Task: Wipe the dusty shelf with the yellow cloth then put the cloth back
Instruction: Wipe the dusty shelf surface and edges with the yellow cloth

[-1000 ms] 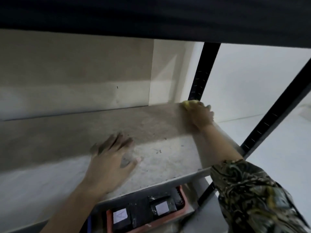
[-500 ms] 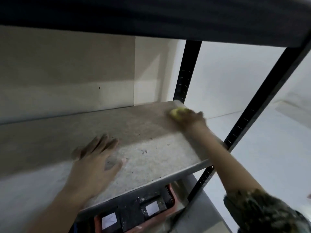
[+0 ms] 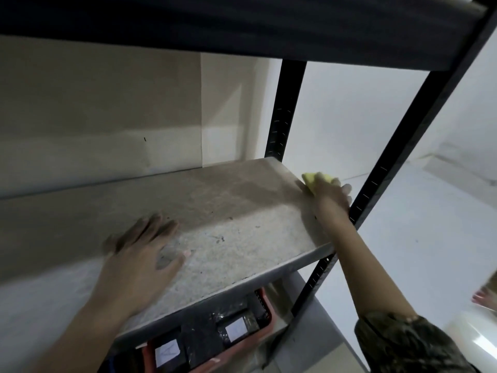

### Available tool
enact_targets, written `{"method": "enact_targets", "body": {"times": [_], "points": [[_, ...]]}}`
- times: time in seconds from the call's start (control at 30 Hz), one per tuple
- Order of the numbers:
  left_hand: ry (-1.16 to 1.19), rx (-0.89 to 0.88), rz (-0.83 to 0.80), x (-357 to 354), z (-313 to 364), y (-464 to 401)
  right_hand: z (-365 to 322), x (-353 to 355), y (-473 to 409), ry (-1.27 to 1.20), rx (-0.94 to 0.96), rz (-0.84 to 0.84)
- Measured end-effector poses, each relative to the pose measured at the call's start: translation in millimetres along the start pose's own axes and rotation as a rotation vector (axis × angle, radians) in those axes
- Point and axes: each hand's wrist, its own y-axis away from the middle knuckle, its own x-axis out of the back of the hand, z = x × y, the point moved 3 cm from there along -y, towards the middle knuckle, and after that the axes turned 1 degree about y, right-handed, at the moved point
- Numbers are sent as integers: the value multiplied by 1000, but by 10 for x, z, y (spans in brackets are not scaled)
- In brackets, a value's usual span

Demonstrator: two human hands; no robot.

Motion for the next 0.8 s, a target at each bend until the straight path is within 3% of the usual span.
{"method": "enact_targets", "body": {"times": [0.17, 0.23, 0.3, 0.37, 0.43, 0.5, 0.57, 0.67, 0.8], "points": [[25, 16, 18, 13, 6, -2, -191, -41, 451, 197, 280, 16], [24, 15, 20, 11, 9, 1, -324, -89, 836, 202, 474, -46], [18, 19, 11, -7, -3, 0, -492, -6, 1313, 8, 768, -145], [7, 17, 9, -14, -14, -5, -520, 88, 1358, -98, 873, -189], [6, 3, 14, -12, -16, -9, -424, 92, 932, 32, 737, -55], [24, 3, 16, -12, -15, 0, -271, 85, 505, 106, 428, -99], [33, 7, 21, -17, -20, 6, -237, 38, 464, 164, 276, -142], [20, 10, 27, -26, -38, -8, -498, -20, 878, 209, 394, -143], [16, 9, 29, -27, -31, -13, -719, -26, 1312, -67, 607, -372]]}}
